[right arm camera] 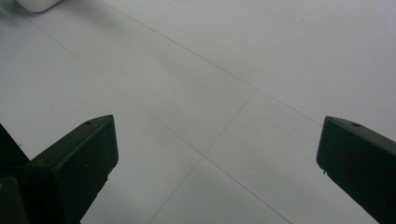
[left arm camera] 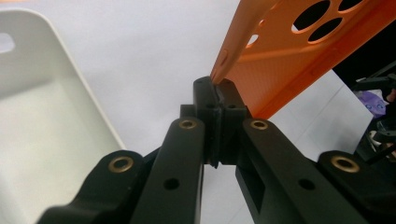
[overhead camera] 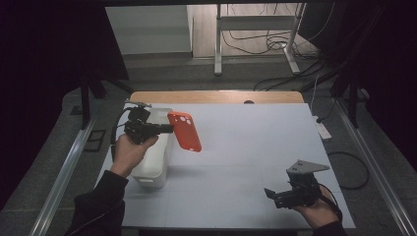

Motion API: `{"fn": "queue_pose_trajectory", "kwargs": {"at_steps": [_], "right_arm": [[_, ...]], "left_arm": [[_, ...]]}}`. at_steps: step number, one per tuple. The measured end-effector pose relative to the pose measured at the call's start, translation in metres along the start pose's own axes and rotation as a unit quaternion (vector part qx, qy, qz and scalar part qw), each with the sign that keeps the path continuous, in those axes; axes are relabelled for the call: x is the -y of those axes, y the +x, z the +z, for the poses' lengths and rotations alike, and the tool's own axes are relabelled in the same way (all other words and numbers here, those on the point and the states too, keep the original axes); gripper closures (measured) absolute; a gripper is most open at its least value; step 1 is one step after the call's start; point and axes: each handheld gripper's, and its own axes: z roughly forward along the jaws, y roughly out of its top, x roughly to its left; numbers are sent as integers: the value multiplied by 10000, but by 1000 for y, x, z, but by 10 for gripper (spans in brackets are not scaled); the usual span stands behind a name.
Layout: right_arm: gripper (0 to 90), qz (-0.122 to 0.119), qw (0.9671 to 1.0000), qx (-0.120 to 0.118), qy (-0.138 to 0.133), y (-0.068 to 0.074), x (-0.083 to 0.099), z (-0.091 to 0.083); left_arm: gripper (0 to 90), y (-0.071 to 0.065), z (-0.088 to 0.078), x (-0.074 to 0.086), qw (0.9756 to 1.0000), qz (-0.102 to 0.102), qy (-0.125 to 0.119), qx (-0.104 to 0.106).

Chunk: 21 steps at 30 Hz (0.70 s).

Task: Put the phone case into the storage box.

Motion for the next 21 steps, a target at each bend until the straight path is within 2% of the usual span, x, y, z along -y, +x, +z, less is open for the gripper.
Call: {"fn": "queue_pose_trajectory", "kwargs": {"at_steps": [9, 21], "right_arm": [[0, 188, 9995, 239, -7, -12, 13, -12], [0, 462, 9981, 412, -71, -21, 25, -26]], "left_arm": [[890, 6, -7, -9, 9999, -9, -23, -129], [890, 19, -17, -20, 9994, -77, -74, -321]]}}
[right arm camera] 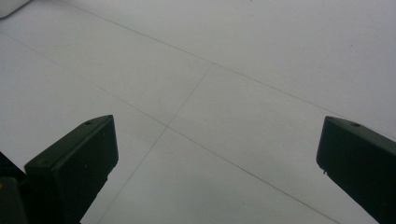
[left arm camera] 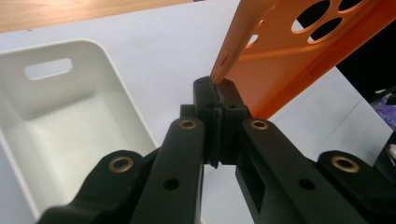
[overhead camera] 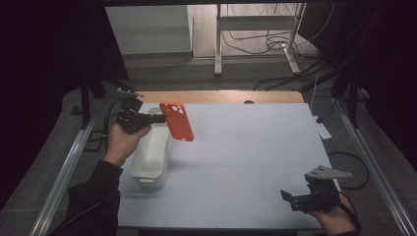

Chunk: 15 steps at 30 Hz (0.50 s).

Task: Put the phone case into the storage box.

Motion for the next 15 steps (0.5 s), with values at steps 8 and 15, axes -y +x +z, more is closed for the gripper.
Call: {"fn": "queue_pose_trajectory", "kwargs": {"at_steps": [8, 15], "right_arm": [[0, 241, 9996, 167, 7, -7, 9, -8], [0, 298, 9993, 205, -30, -9, 12, -12]], "left_arm": [[890, 11, -7, -7, 9998, -76, -25, -204], [890, 19, -11, -12, 9994, -146, -57, -323]]}}
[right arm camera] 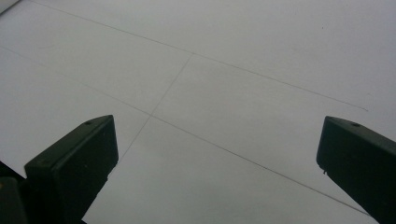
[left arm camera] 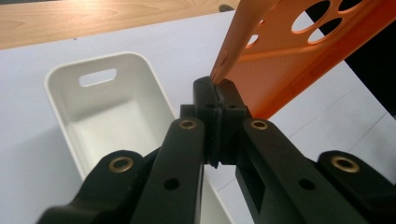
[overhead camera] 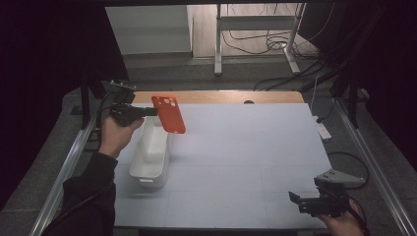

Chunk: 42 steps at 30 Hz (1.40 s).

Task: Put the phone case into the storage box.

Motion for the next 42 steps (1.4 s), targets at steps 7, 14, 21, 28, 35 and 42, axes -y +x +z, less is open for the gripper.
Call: {"fn": "queue_pose_trajectory", "kwargs": {"at_steps": [7, 14, 21, 28, 35, 42], "right_arm": [[0, -50, 10000, 30, -9, 1, 0, 0], [0, 39, 9999, 69, -124, 0, 2, -3], [0, -12, 9999, 86, -91, 1, 2, -2], [0, -8, 9999, 86, -99, 1, 2, -2], [0, -20, 9999, 81, -101, 1, 2, -2], [0, -27, 9999, 63, -82, 1, 2, -2]], "left_arm": [[890, 10, -2, -4, 9999, -68, 5, -156], [890, 20, -2, -7, 9995, -123, 5, -301], [890, 26, -3, -10, 9990, -125, 14, -432], [890, 35, -4, -15, 9982, -183, 9, -576], [890, 43, -2, -17, 9973, -260, 16, -691], [890, 52, 4, -18, 9963, -359, 19, -777]]}}
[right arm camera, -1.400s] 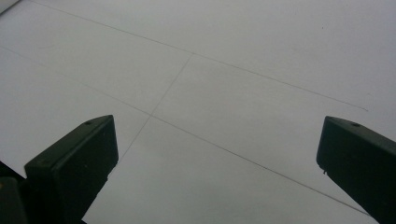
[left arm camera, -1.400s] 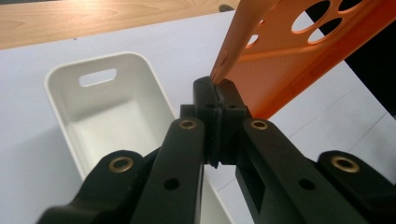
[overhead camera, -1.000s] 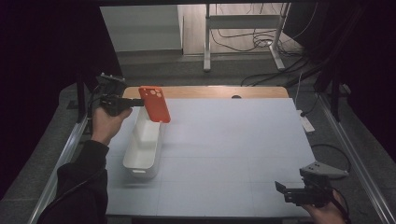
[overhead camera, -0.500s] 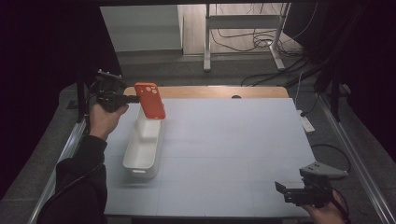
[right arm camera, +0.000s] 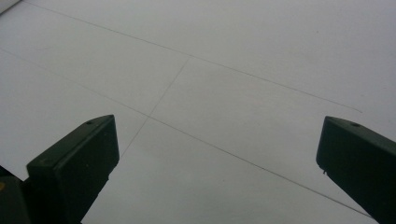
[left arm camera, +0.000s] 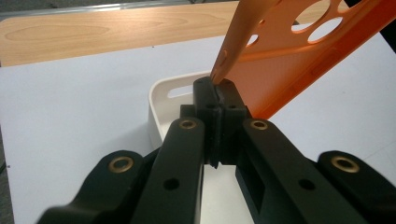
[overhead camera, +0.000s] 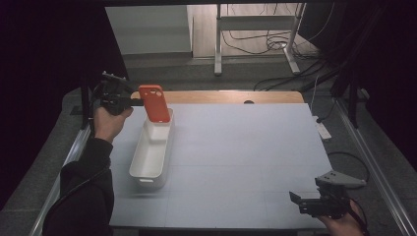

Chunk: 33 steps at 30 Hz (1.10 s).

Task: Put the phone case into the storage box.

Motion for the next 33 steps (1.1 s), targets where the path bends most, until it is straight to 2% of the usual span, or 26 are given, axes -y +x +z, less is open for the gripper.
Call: {"fn": "queue_pose_trajectory", "kwargs": {"at_steps": [14, 33], "right_arm": [[0, -34, 10000, -21, 12, 0, 0, 0], [0, -66, 10000, -33, 58, 1, 0, 1]], "left_arm": [[890, 8, 20, 1, 9998, -45, 115, -160], [890, 14, 48, 16, 9989, -87, 357, -287]]}}
